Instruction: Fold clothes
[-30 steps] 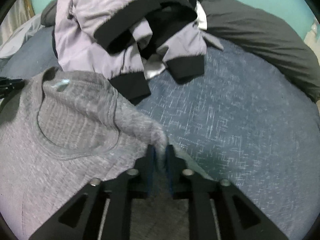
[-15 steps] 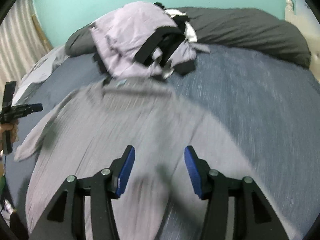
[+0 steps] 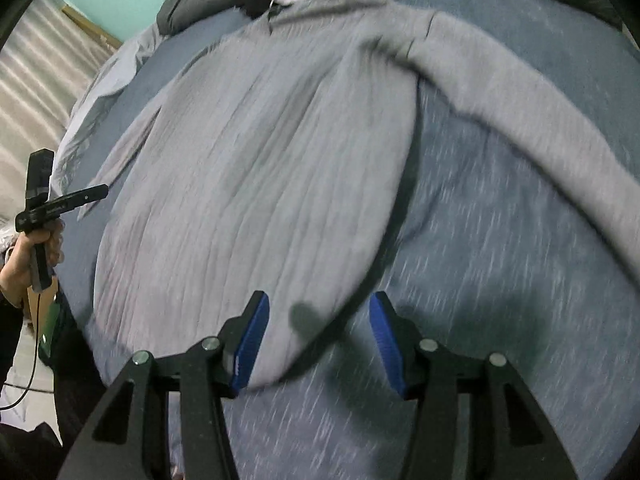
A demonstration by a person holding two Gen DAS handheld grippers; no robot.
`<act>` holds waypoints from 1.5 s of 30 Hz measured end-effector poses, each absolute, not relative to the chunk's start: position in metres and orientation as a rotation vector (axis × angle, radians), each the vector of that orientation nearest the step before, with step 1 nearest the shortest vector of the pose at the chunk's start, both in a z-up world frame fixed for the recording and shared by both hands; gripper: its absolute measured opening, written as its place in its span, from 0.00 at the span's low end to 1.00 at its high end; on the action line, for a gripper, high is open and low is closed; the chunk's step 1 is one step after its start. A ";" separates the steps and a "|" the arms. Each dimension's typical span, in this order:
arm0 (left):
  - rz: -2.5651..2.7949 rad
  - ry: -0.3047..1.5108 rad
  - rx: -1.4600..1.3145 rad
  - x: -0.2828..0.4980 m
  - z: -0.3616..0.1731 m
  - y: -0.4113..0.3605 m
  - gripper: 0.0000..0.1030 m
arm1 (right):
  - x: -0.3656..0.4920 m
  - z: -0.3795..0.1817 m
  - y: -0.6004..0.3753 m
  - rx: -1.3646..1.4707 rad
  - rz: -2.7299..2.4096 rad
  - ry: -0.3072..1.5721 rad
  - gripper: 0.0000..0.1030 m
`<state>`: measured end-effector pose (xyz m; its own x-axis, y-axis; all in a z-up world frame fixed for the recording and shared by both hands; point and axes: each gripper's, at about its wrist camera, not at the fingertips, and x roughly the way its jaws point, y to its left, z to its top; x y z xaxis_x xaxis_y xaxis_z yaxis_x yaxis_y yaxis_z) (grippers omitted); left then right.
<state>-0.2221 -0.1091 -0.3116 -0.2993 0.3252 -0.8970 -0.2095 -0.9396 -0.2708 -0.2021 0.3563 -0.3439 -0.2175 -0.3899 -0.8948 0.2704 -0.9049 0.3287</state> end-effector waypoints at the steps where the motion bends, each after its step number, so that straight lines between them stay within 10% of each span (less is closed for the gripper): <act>1: 2.280 -0.143 -1.621 -0.215 -0.313 -0.108 0.44 | -0.196 -0.346 0.354 1.648 -2.149 -0.148 0.52; 45: 2.186 -0.145 -1.609 -0.168 -0.330 -0.091 0.43 | -0.202 -0.330 0.276 1.516 -2.177 -0.032 0.36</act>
